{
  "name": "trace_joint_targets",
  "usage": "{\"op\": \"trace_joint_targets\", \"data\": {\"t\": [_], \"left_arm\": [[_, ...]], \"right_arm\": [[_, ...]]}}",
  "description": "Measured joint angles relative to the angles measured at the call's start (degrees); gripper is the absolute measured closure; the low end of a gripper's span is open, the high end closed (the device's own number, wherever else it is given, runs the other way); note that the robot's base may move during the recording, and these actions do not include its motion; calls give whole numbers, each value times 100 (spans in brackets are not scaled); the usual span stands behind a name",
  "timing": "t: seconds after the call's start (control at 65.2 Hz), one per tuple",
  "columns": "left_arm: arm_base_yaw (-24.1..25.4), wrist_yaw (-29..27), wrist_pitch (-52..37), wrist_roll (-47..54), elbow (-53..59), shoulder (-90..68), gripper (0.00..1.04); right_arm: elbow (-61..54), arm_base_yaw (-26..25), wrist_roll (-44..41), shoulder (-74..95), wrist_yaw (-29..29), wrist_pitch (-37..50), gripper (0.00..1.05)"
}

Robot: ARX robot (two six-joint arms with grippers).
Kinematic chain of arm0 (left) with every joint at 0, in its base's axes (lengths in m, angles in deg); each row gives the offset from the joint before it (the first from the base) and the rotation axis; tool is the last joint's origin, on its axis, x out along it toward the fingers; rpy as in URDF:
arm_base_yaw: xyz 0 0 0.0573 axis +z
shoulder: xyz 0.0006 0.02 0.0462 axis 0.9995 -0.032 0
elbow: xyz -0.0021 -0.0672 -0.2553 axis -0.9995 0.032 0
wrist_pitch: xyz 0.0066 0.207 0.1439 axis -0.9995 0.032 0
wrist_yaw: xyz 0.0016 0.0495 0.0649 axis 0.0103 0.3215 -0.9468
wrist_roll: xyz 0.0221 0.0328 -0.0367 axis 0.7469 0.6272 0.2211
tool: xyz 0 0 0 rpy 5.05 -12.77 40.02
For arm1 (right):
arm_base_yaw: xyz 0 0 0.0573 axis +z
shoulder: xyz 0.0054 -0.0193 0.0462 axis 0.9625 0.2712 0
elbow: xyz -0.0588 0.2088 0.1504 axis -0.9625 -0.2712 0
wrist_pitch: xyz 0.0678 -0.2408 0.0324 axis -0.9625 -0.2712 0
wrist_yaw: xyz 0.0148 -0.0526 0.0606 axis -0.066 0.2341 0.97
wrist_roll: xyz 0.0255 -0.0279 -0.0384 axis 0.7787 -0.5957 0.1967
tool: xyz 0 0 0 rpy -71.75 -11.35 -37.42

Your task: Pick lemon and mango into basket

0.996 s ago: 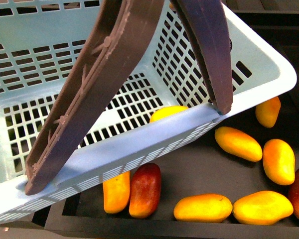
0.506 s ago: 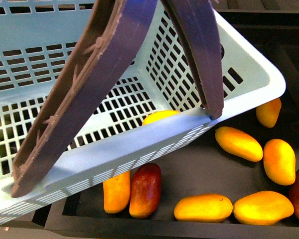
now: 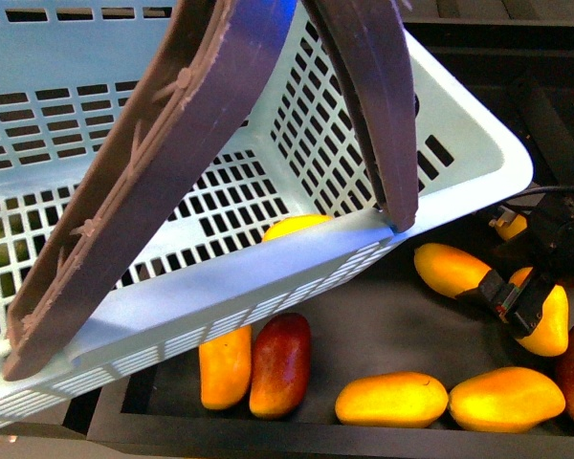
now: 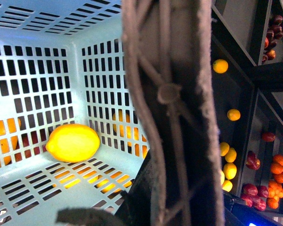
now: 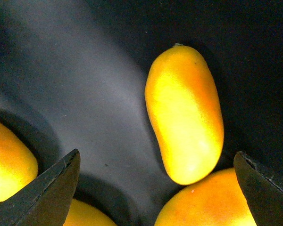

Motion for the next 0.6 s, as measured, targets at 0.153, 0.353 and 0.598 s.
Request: {"op": "trace_joint_targets", "data": {"t": [0.153,0.353,0.598], "left_arm": [[0,4,0,-4,0,0,100],[0,0,0,-2,0,0,100],[0,-9,0,-2,0,0,100]], "right_arm": [[323,7,2,378,-61,-76,9],[848,4,138,787,-92,-208,9],[1303,31,205,1222,-232,-369,9]]}}
